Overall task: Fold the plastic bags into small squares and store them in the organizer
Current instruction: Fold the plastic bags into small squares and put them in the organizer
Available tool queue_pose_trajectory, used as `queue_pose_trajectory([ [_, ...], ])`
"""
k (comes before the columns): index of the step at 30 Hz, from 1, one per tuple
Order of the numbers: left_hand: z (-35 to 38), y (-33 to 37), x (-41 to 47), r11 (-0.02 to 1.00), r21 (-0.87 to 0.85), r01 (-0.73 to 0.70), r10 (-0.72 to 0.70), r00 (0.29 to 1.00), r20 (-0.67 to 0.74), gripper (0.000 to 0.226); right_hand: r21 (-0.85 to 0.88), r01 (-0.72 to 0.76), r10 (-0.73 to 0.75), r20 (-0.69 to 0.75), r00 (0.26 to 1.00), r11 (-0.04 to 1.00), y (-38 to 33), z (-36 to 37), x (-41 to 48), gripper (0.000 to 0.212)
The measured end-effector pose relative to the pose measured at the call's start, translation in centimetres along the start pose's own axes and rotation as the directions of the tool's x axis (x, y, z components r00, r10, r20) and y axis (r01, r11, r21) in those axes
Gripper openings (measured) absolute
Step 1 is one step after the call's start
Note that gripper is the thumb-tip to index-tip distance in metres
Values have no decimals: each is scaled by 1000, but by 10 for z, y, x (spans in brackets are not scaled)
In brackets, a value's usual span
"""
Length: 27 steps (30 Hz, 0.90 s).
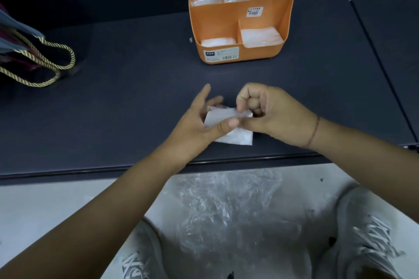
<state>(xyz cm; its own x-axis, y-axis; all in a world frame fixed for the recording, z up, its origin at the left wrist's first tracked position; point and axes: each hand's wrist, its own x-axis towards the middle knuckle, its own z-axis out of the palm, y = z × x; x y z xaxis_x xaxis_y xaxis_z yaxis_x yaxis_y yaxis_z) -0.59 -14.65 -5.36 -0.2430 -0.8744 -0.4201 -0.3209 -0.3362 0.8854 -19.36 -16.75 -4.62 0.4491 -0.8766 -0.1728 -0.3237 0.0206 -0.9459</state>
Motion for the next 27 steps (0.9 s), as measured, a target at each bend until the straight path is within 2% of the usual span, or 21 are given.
queue_pose_trajectory([
  [3, 4, -1, 3, 969, -235, 78, -62, 995, 73, 91, 1, 19, -19, 52, 998, 1000, -5, -10, -5, 24],
  [6, 7, -1, 4, 911, -404, 84, -85, 996, 15, 57, 13, -14, 14, 21, 1000, 1000, -3, -19, -6, 26],
  [8, 8, 3, 7, 900, -434, 46, -86, 994, -73, 41, 85, -69, 75, -81, 994, 994, 0, -22, -5, 29],
  [10, 9, 8, 11, 885, -465, 16, -103, 981, -164, 29, 233, -159, 197, -153, 968, 959, 2, -21, -5, 36],
  [12, 15, 11, 16, 883, -468, -23, -105, 964, -245, 22, 417, -263, 325, -86, 942, 870, 5, -15, -7, 42],
  [14, 26, 13, 17, 895, -442, -57, -86, 952, -295, 20, 589, -310, 411, -42, 911, 747, 7, -10, -10, 36],
  [16, 39, 13, 16, 912, -403, -69, -64, 949, -308, 16, 704, -288, 480, -85, 873, 649, 10, -9, -11, 23],
  [18, 44, 14, 19, 933, -346, -97, -22, 946, -324, 14, 722, -250, 525, -181, 832, 645, 11, -12, -12, 9],
  [20, 35, 18, 28, 955, -219, -198, 95, 910, -404, 16, 696, -218, 535, -275, 799, 684, 11, -19, -13, 4],
  [22, 16, 20, 44, 942, 110, -317, 329, 810, -485, 11, 669, -199, 528, -333, 781, 716, 11, -25, -14, 4],
  [23, 5, 22, 54, 876, 345, -337, 472, 748, -467, 13, 659, -195, 524, -347, 778, 727, 11, -27, -15, 4],
  [24, -6, 23, 65, 764, 561, -318, 587, 703, -401, 24, 650, -198, 522, -352, 777, 733, 11, -28, -15, 4],
  [25, -15, 23, 75, 636, 716, -289, 656, 691, -303, 37, 643, -204, 520, -351, 779, 739, 11, -27, -16, 4],
  [27, -27, 22, 90, 422, 868, -264, 669, 736, -102, 57, 627, -220, 515, -338, 787, 748, 13, -24, -16, 5],
])
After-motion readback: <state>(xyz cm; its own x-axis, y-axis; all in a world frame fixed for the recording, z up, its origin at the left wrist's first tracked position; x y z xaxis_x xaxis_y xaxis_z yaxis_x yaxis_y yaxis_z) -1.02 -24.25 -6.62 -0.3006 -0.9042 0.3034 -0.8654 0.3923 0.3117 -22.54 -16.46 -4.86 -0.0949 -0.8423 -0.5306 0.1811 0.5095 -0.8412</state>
